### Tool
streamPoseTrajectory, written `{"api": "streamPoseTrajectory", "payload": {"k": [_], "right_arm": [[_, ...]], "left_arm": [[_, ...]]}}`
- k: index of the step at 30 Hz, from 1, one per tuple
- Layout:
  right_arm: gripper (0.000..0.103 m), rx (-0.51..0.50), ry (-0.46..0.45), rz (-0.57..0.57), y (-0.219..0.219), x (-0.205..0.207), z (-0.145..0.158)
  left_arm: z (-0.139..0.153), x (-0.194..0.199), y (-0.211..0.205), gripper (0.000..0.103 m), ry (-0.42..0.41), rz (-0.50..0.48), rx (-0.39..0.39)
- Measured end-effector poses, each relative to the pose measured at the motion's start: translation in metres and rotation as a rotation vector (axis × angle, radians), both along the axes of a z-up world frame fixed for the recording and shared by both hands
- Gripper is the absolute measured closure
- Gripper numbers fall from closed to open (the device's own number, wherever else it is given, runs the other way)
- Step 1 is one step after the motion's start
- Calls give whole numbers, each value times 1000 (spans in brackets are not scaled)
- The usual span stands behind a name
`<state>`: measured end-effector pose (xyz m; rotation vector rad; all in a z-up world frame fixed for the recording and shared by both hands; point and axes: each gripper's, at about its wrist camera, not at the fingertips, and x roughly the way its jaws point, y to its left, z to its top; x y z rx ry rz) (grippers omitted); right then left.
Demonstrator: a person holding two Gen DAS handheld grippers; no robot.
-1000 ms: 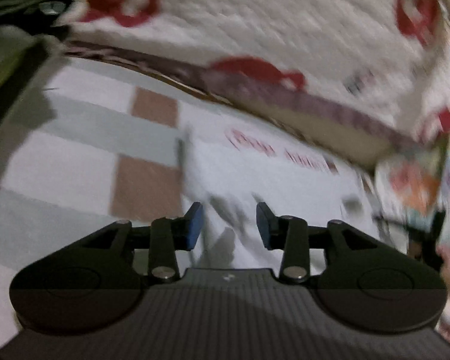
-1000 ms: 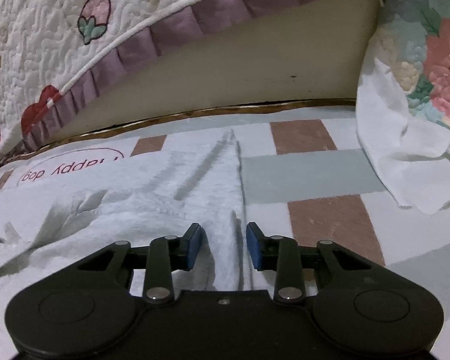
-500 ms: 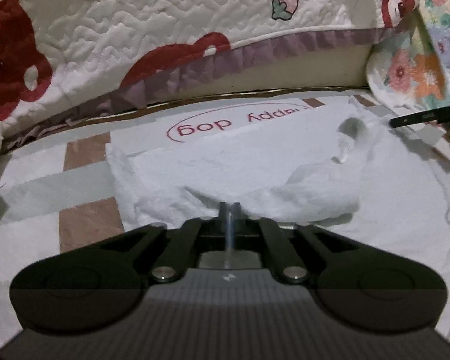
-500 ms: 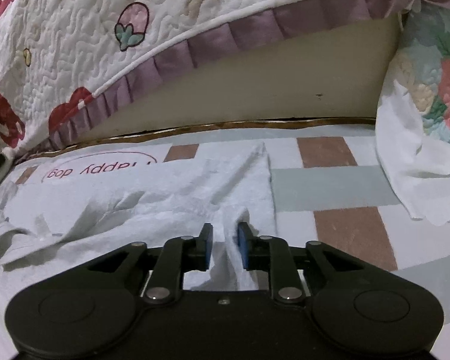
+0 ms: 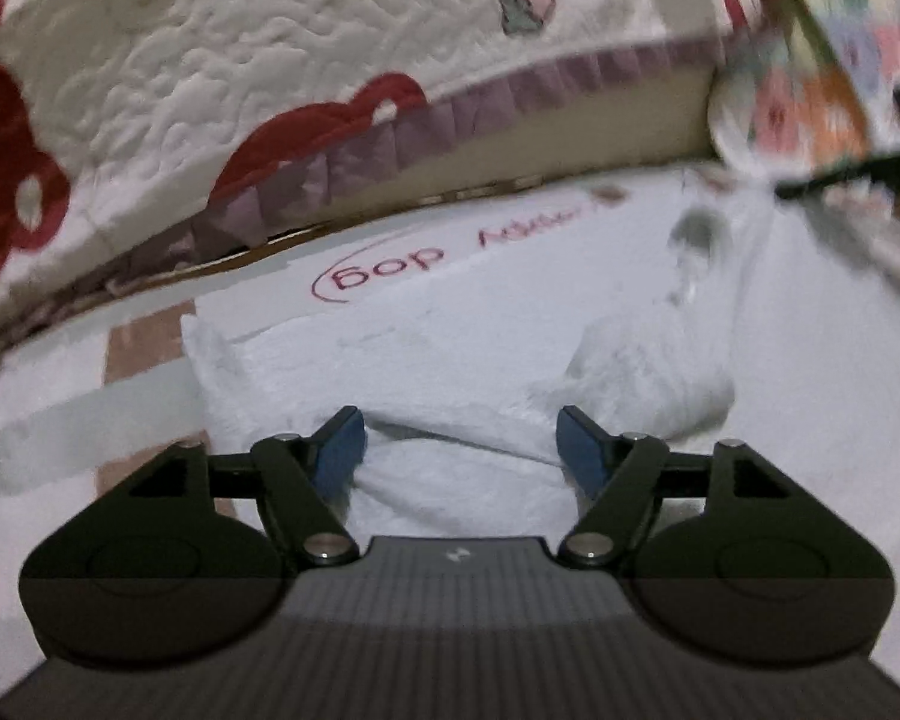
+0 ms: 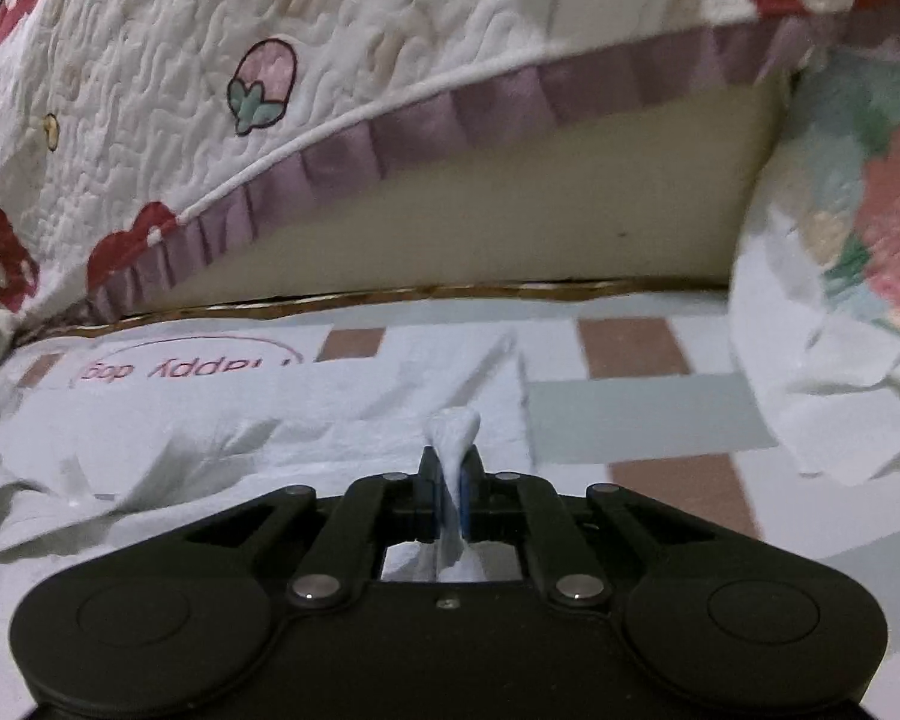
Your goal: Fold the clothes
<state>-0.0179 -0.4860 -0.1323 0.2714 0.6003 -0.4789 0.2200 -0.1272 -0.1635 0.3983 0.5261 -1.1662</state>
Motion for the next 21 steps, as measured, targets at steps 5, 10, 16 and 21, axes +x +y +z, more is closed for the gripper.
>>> {"api": "streamPoseTrajectory", "payload": {"k": [5, 10, 16, 21], "right_arm": [[95, -5, 31, -7, -1, 4, -3], [95, 17, 55, -3, -4, 9, -9], [95, 20, 31, 34, -5, 2, -6], [95, 6, 65, 69, -8, 8, -4]], "left_arm": [[18, 8, 5, 32, -120, 145, 33], [21, 51, 33, 32, 142, 200, -63], [9, 32, 33, 37, 111, 119, 21], [14, 8, 21, 89, 53, 79, 29]]}}
